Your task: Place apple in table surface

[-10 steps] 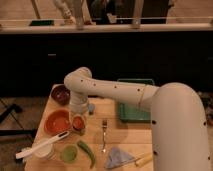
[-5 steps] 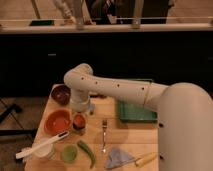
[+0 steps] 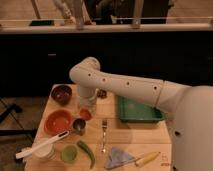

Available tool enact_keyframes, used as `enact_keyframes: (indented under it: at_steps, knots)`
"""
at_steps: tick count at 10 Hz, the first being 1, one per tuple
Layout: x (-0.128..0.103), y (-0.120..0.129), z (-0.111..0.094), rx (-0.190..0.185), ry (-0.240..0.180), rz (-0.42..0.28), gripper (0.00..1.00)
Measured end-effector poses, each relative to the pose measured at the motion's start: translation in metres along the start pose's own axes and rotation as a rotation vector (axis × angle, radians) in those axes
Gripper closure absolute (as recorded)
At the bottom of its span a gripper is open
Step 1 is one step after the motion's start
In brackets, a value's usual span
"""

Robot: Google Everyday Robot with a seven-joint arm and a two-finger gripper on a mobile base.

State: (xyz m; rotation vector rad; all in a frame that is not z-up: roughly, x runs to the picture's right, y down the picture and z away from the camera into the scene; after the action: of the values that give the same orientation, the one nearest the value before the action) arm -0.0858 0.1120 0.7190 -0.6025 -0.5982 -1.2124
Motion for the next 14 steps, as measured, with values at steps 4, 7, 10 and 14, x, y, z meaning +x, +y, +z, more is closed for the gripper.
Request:
enact_keyframes:
  at_steps: [4,7,10,14]
  knots:
    - [0.046,0.035,0.005,-0.011,0.038,0.086,1.0]
    - [0.072,0.045,0.011,-0.006,0.038,0.115,1.0]
    - [0.072,0.044,0.012,-0.009,0.036,0.114,1.0]
    - [0.072,0.044,0.012,-0.01,0.036,0.113,1.0]
